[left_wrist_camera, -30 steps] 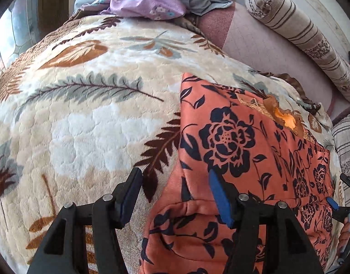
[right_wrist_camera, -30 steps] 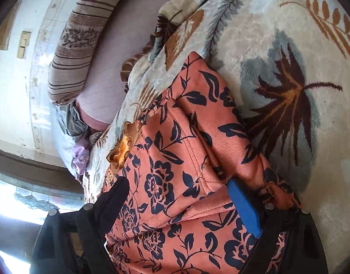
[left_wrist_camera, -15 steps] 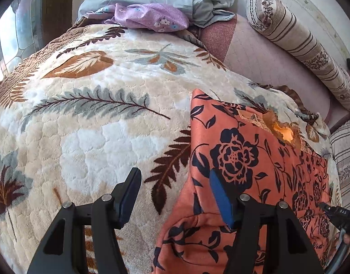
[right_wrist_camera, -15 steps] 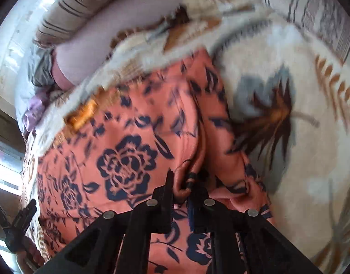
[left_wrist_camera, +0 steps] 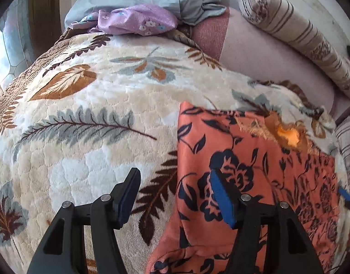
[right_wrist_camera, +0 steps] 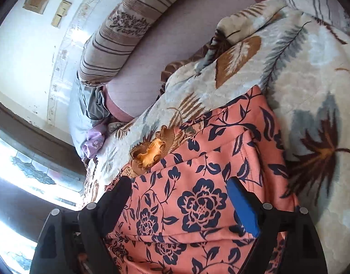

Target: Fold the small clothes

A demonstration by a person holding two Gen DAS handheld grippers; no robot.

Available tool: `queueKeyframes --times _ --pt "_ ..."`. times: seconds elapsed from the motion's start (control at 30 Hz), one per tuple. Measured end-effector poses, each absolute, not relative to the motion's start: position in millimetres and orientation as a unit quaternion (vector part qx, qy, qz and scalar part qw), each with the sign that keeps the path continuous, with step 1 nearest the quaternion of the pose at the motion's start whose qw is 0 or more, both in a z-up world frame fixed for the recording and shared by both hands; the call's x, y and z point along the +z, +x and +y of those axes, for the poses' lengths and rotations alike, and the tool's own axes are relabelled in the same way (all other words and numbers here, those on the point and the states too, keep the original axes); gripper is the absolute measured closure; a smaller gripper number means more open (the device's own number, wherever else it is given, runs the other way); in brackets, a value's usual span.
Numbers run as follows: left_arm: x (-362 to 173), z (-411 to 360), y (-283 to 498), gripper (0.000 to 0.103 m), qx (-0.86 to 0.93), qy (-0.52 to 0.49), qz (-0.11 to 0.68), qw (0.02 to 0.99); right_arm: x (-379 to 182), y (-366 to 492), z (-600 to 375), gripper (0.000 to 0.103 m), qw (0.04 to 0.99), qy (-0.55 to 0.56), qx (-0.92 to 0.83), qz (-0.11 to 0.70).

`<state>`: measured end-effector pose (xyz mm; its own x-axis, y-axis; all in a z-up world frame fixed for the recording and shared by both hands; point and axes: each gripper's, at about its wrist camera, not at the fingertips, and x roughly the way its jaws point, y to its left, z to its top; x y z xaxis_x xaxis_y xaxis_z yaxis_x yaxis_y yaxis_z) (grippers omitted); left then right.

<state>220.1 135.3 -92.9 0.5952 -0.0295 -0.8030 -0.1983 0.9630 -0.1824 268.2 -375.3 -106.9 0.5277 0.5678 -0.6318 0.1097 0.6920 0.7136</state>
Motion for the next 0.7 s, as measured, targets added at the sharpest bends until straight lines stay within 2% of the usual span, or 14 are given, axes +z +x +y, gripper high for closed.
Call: queueKeyframes --times 0.1,0.17,0.33,0.4,0.53,0.6,0.7 --pt "-104 141 245 0.038 0.036 -0.139 0.478 0.867 -143 275 -392 0.021 0.766 0.417 0.122 0.474" --pt "-121 142 263 0.037 0.052 -0.119 0.513 0.849 -136 273 -393 0.021 0.772 0.418 0.122 0.463" --pt "-99 143 274 0.038 0.033 -0.143 0.467 0.872 -131 275 -382 0.020 0.795 0.344 0.136 0.482" --pt "-117 136 290 0.037 0.051 -0.095 0.507 0.855 -139 275 -385 0.020 0.793 0.359 0.140 0.473" --pt "-120 150 306 0.036 0.088 -0.088 0.489 0.863 -136 271 -391 0.020 0.791 0.359 0.145 0.474" --pt "-116 160 308 0.036 0.083 -0.129 0.499 0.853 -130 271 -390 0.020 0.786 0.355 0.139 0.486" --pt "-104 159 295 0.035 0.055 -0.147 0.467 0.870 -112 274 -383 0.019 0.793 0.352 0.161 0.471"
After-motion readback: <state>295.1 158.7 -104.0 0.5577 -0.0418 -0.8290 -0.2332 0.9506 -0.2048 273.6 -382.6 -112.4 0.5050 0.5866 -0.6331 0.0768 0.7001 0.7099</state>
